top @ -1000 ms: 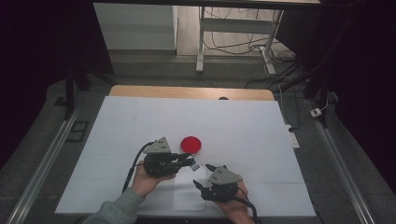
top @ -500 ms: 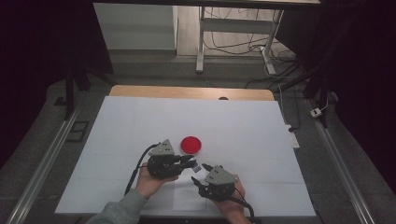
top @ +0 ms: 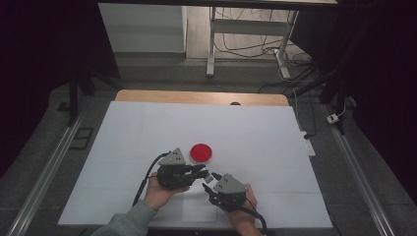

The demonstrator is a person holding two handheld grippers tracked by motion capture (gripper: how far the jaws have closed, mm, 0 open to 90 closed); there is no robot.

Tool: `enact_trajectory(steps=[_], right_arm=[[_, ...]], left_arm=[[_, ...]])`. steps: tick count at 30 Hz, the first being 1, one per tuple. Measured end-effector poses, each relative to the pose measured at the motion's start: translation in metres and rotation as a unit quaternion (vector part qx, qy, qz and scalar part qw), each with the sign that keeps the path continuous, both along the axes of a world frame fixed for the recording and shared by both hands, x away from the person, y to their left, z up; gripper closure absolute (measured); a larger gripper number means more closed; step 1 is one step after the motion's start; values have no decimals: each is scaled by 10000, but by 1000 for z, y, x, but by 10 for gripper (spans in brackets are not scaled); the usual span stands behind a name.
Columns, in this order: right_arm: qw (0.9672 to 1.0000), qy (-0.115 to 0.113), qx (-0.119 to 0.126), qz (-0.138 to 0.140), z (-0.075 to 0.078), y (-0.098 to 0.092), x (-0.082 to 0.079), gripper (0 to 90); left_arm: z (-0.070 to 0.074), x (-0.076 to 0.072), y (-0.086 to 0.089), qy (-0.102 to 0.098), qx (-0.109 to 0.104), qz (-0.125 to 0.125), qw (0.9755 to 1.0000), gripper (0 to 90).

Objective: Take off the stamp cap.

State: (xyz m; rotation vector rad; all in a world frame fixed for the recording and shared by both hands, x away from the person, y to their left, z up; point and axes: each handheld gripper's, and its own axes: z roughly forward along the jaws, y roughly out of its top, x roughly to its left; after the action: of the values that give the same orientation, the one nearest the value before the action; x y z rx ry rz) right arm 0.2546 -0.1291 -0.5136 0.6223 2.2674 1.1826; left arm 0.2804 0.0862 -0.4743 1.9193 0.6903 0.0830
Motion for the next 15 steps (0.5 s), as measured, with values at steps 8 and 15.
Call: enact_trajectory(steps=[8,15], right_arm=[[10000,-67,-12,-33,0,1,0,576],[9999,-114,-65,-47,0,1,-1,625]], left_arm=[[0,0,0,1,0,11,10000,758],[-1,0,-1,-8,7,6,10000,758]])
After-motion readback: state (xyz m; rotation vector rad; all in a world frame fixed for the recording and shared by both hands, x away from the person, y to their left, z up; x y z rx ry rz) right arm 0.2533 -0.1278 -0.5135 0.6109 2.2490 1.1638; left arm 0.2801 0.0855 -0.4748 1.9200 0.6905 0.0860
